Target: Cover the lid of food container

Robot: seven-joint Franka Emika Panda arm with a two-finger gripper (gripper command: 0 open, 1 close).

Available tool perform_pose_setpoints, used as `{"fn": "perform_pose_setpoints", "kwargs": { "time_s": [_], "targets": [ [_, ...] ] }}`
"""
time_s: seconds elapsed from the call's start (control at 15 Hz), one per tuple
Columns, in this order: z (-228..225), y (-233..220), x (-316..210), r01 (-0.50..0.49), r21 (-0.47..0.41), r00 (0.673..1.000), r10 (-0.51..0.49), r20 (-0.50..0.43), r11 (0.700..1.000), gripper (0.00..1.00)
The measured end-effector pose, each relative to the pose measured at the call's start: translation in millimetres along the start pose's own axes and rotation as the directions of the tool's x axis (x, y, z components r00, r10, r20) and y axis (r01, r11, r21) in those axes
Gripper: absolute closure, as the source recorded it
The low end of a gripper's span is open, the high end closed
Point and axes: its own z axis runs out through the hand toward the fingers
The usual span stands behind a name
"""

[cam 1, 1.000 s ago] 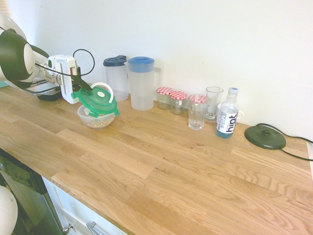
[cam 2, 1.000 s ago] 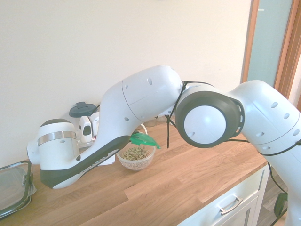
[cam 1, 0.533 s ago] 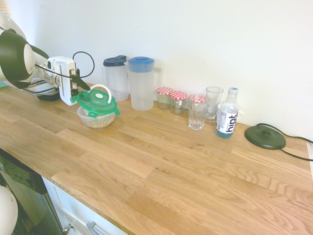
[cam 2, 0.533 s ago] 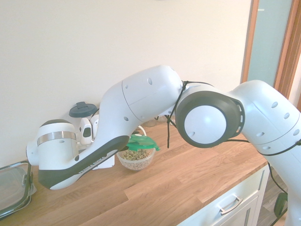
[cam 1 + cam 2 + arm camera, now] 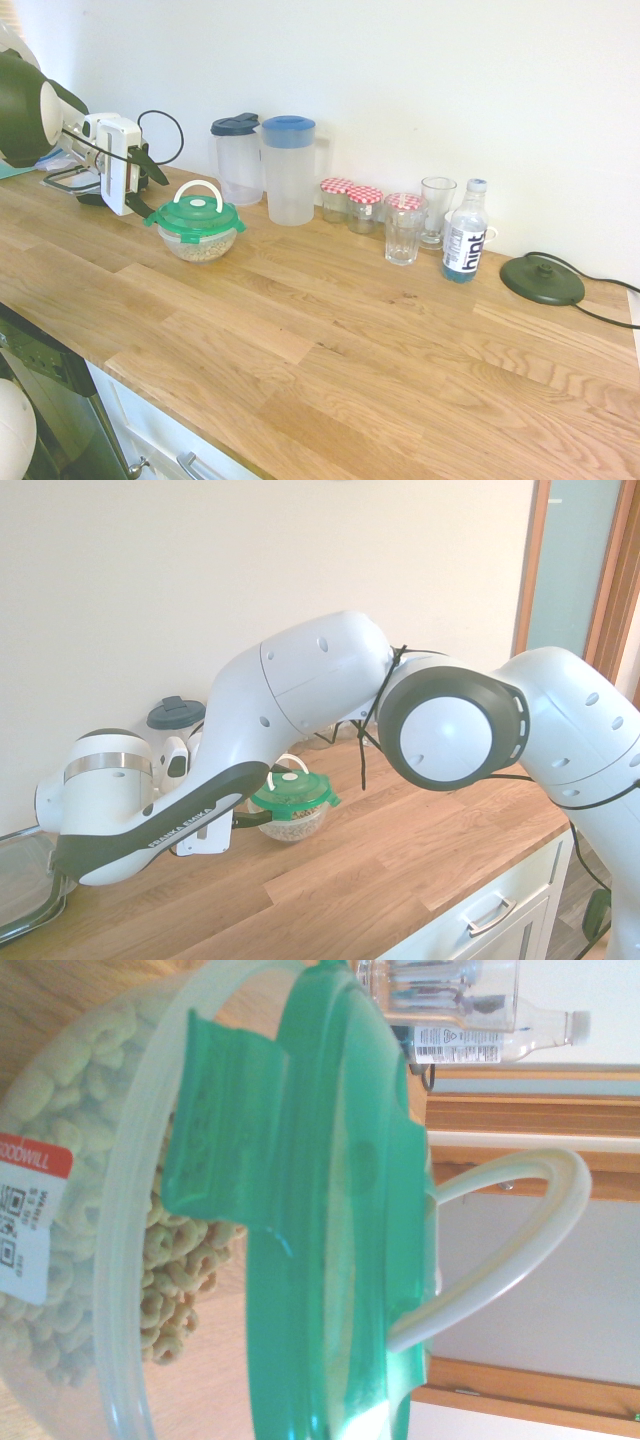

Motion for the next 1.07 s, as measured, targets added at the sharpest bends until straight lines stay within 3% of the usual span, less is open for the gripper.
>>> {"fn": "perform_pose_setpoints", "kwargs": {
  "time_s": [0.67,1.07],
  "targets": [
    [-1,39,20,0.043,0.116,0.978,-0.066,0.198,0.992,0.00],
    [-15,76,35,0.080,0.288,0.897,-0.196,0.397,0.954,0.00]
  ]
}}
